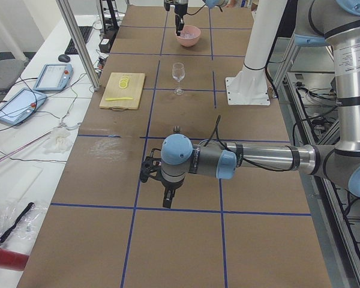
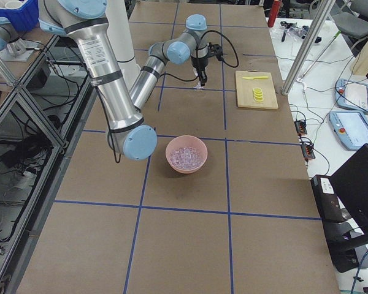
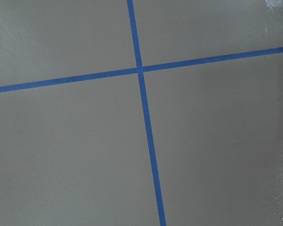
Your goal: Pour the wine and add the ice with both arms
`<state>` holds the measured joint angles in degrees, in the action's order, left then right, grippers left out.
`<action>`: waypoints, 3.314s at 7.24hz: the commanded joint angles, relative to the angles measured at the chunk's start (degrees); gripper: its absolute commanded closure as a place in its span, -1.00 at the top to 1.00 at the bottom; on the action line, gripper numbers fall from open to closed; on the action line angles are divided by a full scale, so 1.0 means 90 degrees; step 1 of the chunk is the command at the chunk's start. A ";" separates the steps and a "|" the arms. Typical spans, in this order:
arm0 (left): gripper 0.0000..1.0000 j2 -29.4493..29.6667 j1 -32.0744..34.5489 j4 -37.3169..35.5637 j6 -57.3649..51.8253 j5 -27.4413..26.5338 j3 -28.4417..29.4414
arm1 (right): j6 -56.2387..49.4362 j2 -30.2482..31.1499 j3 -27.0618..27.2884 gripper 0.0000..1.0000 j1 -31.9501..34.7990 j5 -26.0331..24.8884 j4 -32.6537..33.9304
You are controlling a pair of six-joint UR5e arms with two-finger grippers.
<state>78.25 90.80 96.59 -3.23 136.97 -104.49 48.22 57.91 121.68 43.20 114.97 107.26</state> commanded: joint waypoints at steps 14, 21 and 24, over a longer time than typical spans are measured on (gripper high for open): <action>1.00 0.0006 0.0018 0.0000 -0.0013 0.0016 -0.0119 | 0.1840 -0.2470 -0.2310 0.99 -0.1499 -0.1554 0.0211; 1.00 -0.0032 0.0028 -0.0039 -0.0042 -0.0013 0.0008 | -0.2299 0.0579 -0.0884 1.00 0.1454 0.0660 0.0123; 1.00 -0.0139 -0.0001 -0.0059 -0.0071 -0.0042 -0.0030 | -0.5445 0.2038 -0.1399 1.00 0.3231 0.1305 0.0074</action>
<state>77.70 90.86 96.08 -3.66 136.75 -104.55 10.80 71.04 111.14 65.52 123.78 108.02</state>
